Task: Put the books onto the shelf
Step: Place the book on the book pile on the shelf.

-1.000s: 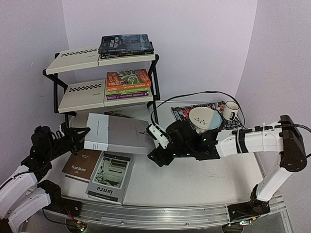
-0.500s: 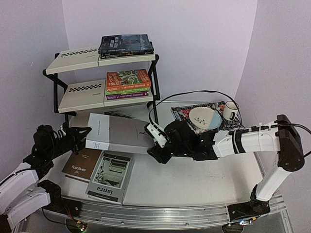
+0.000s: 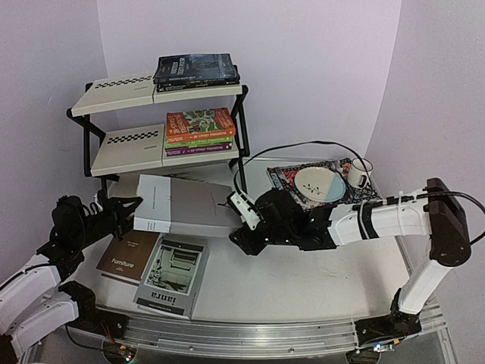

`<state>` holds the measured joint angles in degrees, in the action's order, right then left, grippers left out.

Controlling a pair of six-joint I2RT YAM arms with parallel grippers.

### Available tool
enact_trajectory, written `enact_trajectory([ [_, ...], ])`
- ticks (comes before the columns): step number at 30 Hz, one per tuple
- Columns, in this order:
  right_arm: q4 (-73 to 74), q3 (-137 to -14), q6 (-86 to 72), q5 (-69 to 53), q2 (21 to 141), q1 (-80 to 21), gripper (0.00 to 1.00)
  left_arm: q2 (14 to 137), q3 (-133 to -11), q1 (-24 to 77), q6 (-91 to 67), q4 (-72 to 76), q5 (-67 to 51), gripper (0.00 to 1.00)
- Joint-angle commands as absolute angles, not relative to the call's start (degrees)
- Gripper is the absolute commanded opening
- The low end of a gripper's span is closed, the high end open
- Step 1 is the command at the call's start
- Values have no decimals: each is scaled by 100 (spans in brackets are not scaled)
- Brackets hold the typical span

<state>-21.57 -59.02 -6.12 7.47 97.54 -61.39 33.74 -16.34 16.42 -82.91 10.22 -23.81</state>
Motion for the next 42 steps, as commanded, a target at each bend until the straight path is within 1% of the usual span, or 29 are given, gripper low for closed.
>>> enact_trajectory([
  [1,-2358,-6061,-618,741,9745,-6108,49,3484,-1653,1610,-8219,1630,-2411,21],
  [4,-2372,-6153,-567,791,9812,-6104,43,3716,-1695,1613,-7979,1697,-2412,22],
  [10,-2396,-6317,-475,817,9911,-6081,40,4233,-1723,1612,-7714,1897,-2496,22],
  [12,-2410,-6345,-471,779,9928,-6065,39,4249,-1703,1609,-7687,1947,-2464,23],
  [15,-2469,-6346,-448,814,9933,-6062,39,4279,-1672,1613,-7614,1951,-2408,30],
  [18,-2495,-6373,-423,827,9963,-6053,39,4423,-1652,1611,-7546,1951,-2403,34],
  [26,-2495,-6593,-363,835,10018,-6038,39,4955,-1801,1609,-7126,1951,-2523,38],
  [42,-2441,-7052,75,1159,10366,-6013,39,5770,-2346,1611,-5873,1950,-2175,35],
])
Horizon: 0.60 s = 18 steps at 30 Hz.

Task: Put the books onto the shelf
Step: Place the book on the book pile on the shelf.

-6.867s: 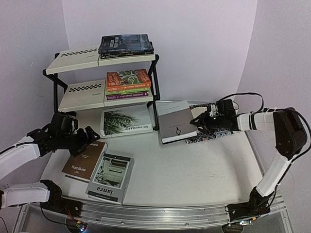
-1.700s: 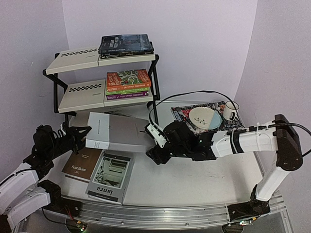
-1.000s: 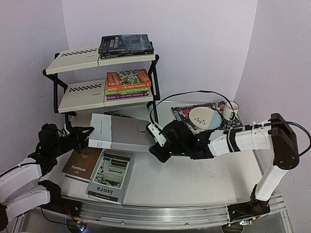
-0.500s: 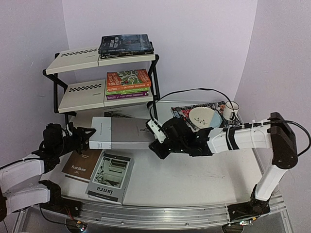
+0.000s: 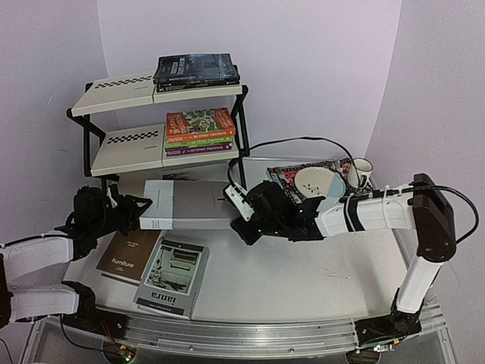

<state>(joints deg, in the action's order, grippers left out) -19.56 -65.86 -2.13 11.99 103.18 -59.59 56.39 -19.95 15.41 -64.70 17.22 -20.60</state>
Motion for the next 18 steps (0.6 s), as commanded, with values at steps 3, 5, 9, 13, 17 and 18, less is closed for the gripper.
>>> enact_trajectory([
  [3,-2443,-7152,182,1167,10409,-5991,39,5838,-2429,1608,-5718,1951,-2080,35],
  [5,-2441,-7220,208,1190,10437,-5971,39,5898,-2488,1609,-5645,1951,-2011,35],
  [9,-2439,-7316,247,1178,10514,-5874,39,6080,-2569,1612,-5525,1971,-1780,34],
  [13,-2443,-7408,279,1077,10606,-5749,39,6292,-2707,1609,-5343,2081,-1643,33],
  [17,-2442,-7574,261,911,10752,-5582,39,6549,-2945,1613,-5198,2126,-1600,33],
  [18,-2443,-7628,253,869,10799,-5538,39,6631,-2998,1610,-5166,2138,-1597,33],
])
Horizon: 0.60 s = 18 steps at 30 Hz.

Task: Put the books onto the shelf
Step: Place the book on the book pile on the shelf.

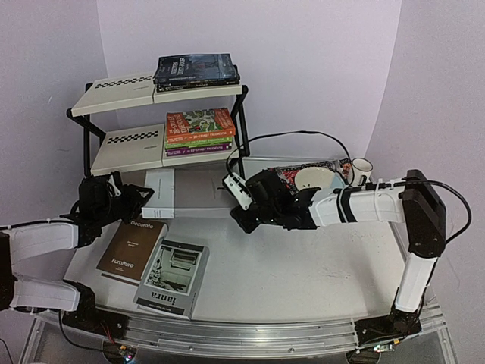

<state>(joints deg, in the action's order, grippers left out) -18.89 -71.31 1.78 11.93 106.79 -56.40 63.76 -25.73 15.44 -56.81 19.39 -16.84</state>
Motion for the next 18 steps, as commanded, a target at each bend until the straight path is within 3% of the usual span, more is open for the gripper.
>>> enact_trajectory([
  [1,-2440,-7684,250,843,10838,-5497,39,6723,-3041,1609,-5142,2151,-1593,34],
  [12,-2447,-8189,153,569,11468,-5162,39,7826,-3452,1610,-4887,2188,-1561,42],
  [18,-2461,-8337,111,489,11624,-5130,39,8204,-3593,1611,-4815,2188,-1568,53],
])
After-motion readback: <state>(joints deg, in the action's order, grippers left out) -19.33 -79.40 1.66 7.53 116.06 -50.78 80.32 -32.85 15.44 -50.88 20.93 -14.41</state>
